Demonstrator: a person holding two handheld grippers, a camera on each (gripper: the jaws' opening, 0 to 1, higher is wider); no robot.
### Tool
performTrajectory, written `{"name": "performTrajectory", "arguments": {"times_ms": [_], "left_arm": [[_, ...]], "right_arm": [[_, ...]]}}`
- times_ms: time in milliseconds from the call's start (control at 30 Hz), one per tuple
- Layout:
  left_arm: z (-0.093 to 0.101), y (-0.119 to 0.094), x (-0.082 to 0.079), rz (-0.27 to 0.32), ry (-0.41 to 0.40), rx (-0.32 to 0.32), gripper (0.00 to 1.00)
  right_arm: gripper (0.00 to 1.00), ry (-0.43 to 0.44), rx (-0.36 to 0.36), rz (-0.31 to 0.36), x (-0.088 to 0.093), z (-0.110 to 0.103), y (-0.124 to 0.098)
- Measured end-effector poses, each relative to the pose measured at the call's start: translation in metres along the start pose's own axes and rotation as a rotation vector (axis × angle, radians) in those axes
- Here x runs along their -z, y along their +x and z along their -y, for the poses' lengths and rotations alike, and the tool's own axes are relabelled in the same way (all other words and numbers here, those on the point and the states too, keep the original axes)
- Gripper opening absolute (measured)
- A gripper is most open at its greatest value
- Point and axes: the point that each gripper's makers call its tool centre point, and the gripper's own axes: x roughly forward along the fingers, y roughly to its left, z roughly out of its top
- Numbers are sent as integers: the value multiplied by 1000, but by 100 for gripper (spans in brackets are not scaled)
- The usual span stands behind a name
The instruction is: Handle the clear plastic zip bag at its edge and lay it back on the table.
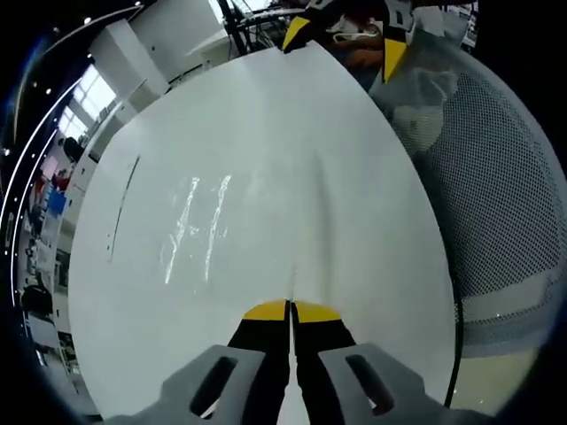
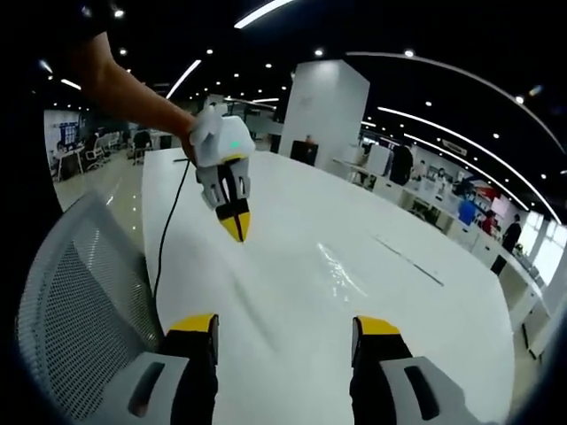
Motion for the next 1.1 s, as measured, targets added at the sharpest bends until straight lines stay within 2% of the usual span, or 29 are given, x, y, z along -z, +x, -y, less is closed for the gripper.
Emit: {"name": "performTrajectory", "arguments": {"times_ms": [67, 267, 467, 867, 1100], "left_arm": [[-1, -2, 0, -3, 0, -10, 0], [6, -14, -15, 9, -16, -27, 0], [12, -17, -17, 10, -15, -30, 0], [29, -29, -48, 39, -4, -29, 0], [35, -29, -60, 59, 3, -26, 0]], "right_arm": [[55, -4, -10, 0, -2, -2, 2], [49, -32, -44, 8, -11, -9, 11], [43, -67, -72, 17, -20, -14, 18], [29, -141, -129, 3, -26, -27, 34], [24, -173, -159, -10, -27, -33, 41]]}}
